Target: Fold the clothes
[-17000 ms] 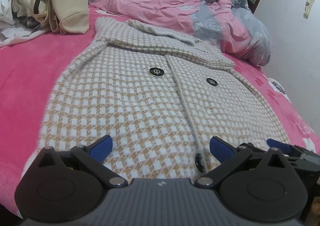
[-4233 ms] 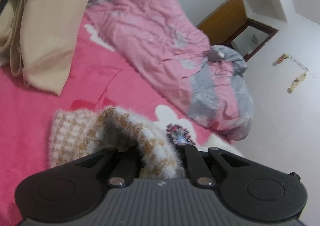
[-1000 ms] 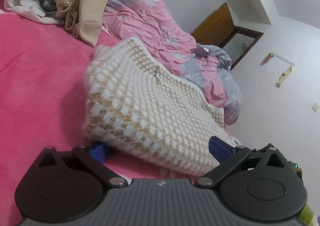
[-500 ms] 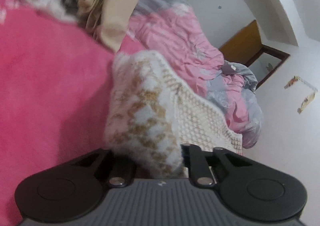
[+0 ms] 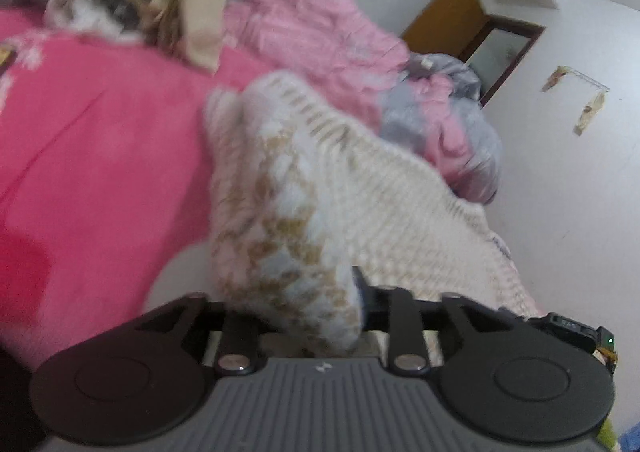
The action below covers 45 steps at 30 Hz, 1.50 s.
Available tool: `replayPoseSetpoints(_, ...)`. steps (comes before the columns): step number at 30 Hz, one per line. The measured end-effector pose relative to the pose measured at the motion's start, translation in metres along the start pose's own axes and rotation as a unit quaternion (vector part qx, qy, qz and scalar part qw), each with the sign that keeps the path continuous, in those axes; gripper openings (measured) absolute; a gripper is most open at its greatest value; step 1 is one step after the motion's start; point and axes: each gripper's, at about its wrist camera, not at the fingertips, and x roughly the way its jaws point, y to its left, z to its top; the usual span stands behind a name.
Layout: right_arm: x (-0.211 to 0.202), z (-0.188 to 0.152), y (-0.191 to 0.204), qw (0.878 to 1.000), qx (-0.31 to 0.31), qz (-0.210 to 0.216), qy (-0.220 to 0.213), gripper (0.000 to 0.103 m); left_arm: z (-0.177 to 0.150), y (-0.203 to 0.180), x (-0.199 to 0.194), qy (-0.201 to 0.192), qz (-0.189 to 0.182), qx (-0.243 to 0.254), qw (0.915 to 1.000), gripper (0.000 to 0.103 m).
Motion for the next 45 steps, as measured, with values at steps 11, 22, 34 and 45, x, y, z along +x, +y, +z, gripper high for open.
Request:
replayPoseSetpoints(11, -0.104, 0.021, 0.027, 0.991, -0.085, -0.103, 0.003, 0.057, 0.055, 0.002, -0.105, -0.061, 0.028, 0.057, 0.9961, 0.083)
replayPoseSetpoints(22, -0.007, 0.113, 0.077, 0.973, -0.209, -0.098, -0.019, 0.064, 0.158, 0.001, 0.023, -0.009, 0.031, 0.069, 0.9971, 0.084)
replayPoseSetpoints(34, 0.104, 0.165, 0.065, 0.954, -0.267, -0.111, 0.081, 0.074, 0.18, 0.029, 0.104, 0.053, -0.009, 0.072, 0.9959, 0.064)
replayPoseSetpoints(45, 0.106, 0.158, 0.059, 0.959, -0.27, -0.07, 0.047, 0.012, 0.179, 0.027, 0.117, 0.048, 0.002, 0.081, 0.9955, 0.009)
